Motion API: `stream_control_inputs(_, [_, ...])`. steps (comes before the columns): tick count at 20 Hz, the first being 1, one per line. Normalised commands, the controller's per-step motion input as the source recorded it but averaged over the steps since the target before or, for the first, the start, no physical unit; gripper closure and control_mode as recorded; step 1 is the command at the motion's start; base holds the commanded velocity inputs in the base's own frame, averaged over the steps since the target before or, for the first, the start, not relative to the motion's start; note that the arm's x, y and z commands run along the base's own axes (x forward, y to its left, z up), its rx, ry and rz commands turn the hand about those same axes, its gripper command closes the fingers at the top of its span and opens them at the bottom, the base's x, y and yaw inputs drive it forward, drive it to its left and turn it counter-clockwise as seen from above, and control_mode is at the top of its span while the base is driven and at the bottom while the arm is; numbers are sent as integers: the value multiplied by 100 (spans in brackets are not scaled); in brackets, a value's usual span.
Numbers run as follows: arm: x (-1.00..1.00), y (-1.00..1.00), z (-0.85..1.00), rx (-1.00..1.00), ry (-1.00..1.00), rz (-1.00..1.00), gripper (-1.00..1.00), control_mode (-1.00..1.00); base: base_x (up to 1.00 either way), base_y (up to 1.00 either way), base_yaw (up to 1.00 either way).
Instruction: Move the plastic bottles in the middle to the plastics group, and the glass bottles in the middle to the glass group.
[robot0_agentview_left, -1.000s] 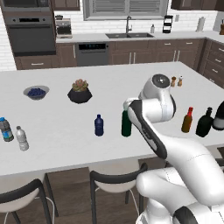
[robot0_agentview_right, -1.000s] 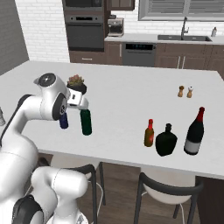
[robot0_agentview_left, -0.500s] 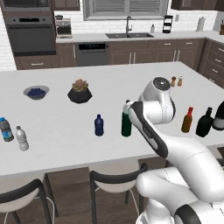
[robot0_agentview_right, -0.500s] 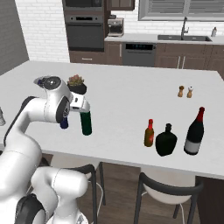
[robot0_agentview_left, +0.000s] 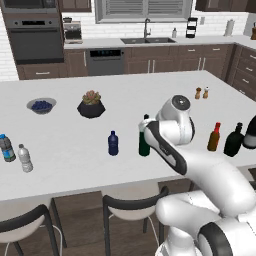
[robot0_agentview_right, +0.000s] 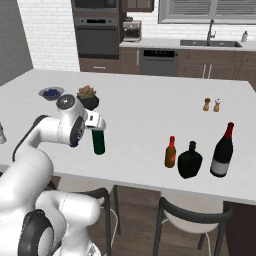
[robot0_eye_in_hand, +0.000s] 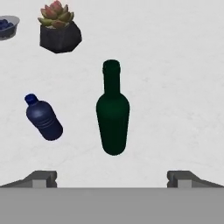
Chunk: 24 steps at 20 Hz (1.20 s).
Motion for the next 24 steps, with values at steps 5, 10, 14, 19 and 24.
stream_control_inputs(5, [35,0,0,0,1,0,-100,-100,0,0,0])
stream_control_inputs(10, [26,0,-4,0,2,0,-100,-100,0,0,0])
stream_control_inputs(14, [17,0,-21,0,5,0,-100,-100,0,0,0])
stream_control_inputs(19, [12,0,-28,0,5,0,-100,-100,0,0,0])
stream_control_inputs(24, [1,6,-20,0,2,0,-100,-100,0,0,0])
